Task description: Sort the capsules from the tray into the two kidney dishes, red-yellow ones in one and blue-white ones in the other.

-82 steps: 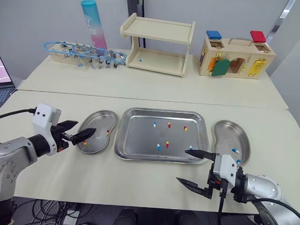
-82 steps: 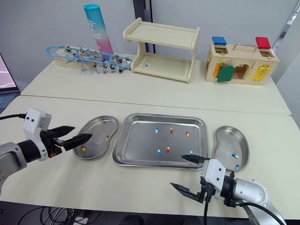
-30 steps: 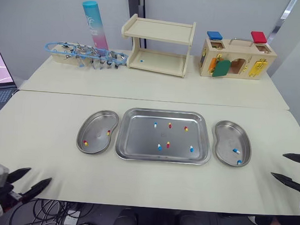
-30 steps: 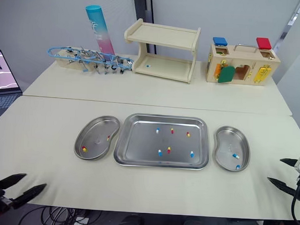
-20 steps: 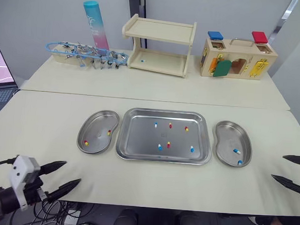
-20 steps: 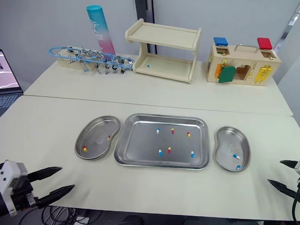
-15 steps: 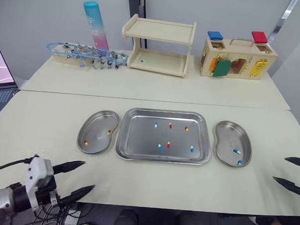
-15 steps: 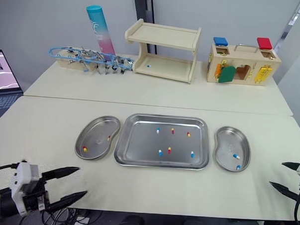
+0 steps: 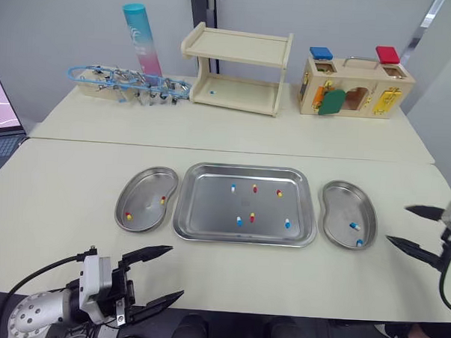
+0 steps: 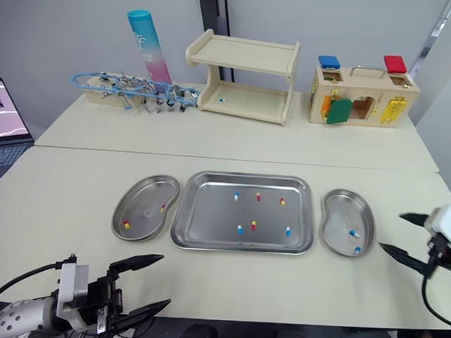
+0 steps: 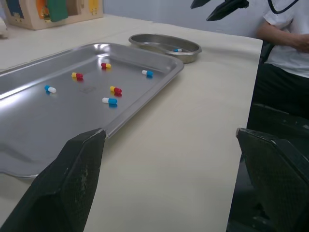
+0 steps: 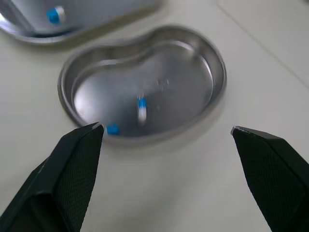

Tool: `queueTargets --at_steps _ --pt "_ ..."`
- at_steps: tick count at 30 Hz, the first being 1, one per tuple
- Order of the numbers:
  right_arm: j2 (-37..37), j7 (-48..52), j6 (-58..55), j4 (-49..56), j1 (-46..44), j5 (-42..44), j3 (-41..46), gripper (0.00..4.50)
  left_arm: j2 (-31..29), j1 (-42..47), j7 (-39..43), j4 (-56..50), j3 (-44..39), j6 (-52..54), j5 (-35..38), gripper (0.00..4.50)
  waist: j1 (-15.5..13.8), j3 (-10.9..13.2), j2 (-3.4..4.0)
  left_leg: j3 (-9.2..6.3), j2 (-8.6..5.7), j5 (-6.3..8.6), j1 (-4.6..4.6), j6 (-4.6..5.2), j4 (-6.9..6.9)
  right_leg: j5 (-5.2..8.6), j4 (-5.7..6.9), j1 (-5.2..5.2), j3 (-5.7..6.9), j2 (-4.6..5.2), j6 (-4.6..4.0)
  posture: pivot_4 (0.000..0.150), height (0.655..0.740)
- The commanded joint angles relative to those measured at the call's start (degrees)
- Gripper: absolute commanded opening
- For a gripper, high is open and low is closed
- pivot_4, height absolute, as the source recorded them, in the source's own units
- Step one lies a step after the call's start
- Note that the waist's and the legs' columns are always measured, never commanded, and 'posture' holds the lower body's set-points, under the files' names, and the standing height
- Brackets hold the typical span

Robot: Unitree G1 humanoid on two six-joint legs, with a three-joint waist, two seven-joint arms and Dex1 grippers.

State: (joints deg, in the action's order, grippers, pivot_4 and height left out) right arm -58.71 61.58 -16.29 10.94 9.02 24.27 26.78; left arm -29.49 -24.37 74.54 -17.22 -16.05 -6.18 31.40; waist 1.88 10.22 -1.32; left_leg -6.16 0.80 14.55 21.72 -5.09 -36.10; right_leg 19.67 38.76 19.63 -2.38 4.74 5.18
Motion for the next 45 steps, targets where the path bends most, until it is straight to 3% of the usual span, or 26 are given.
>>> queueTargets --at_steps 1,6,9,15,21,26,36,45 --pt "0.05 -4.26 -9.73 11.59 -6.25 5.1 -6.11 4.5 0.3 -0.85 -0.52 0.43 0.52 -1.92 0.51 4.47 -0.09 0.01 -0.01 -0.02 0.0 0.0 0.01 0.0 0.0 0.0 0.0 0.01 0.01 0.0 0.0 0.15 0.74" --pt "3.49 -7.29 -16.96 19.63 -17.86 5.6 -21.04 4.5 -0.06 -0.89 -0.83 1.3 1.07 -3.21 0.27 4.47 -0.08 0.05 -0.05 -0.09 0.0 0.0 0.07 0.0 0.01 0.0 -0.05 0.05 0.08 0.0 0.0 0.15 0.74" --pt "6.35 -9.27 -18.38 20.06 -22.86 2.08 -28.89 3.88 -0.21 -1.06 -0.61 1.76 1.57 -4.24 -0.03 4.5 -0.34 0.07 -0.08 -0.11 -0.01 0.0 0.13 0.0 0.0 -0.01 -0.1 0.06 0.1 0.01 0.01 0.15 0.74" --pt "10.56 -13.59 -23.35 18.67 -29.43 -4.16 -38.6 1.88 -0.56 -1.12 -2.41 0.38 2.87 -3.96 -0.33 4.5 -0.19 0.07 -0.07 -0.13 -0.01 0.0 0.14 0.0 0.01 -0.01 -0.06 0.14 0.12 0.0 0.0 0.15 0.74" --pt "17.67 -20.87 -38.08 19.29 -36.18 -6.63 -44.99 1.88 -0.14 -0.9 -1.21 3.79 3.63 -7.46 -1.11 4.5 0.02 0.08 -0.04 -0.12 -0.01 0.0 0.19 0.0 0.02 0.0 0.12 0.38 0.02 -0.03 -0.02 0.15 0.74" --pt "22.94 -23.28 -42.65 19.16 -39.24 -7.61 -49.57 1.88 -0.18 -0.15 0.42 7.71 3.76 -10.24 -0.98 4.5 -0.03 0.09 -0.03 -0.12 -0.01 0.0 0.29 0.01 0.02 0.0 0.12 0.48 0.01 -0.03 -0.03 0.15 0.74" --pt "29.82 -25.93 -42.83 13.33 -42.86 -10.89 -56.1 1.88 0.17 -0.08 3.79 14.16 3.69 -15.62 -0.14 4.5 0.03 0.1 -0.01 -0.14 -0.01 0.0 0.29 0.01 0.03 0.0 0.16 0.56 0.02 -0.03 -0.03 0.15 0.74" --pt "33.07 -26.32 -41.36 8.89 -43.4 -13.59 -58.1 1.88 -0.32 -0.97 3.28 11.91 2.91 -15.84 1.97 4.5 0.11 0.1 0.0 -0.15 -0.01 0.0 0.28 0.01 0.03 0.0 0.17 0.56 0.01 -0.03 -0.03 0.15 0.74"
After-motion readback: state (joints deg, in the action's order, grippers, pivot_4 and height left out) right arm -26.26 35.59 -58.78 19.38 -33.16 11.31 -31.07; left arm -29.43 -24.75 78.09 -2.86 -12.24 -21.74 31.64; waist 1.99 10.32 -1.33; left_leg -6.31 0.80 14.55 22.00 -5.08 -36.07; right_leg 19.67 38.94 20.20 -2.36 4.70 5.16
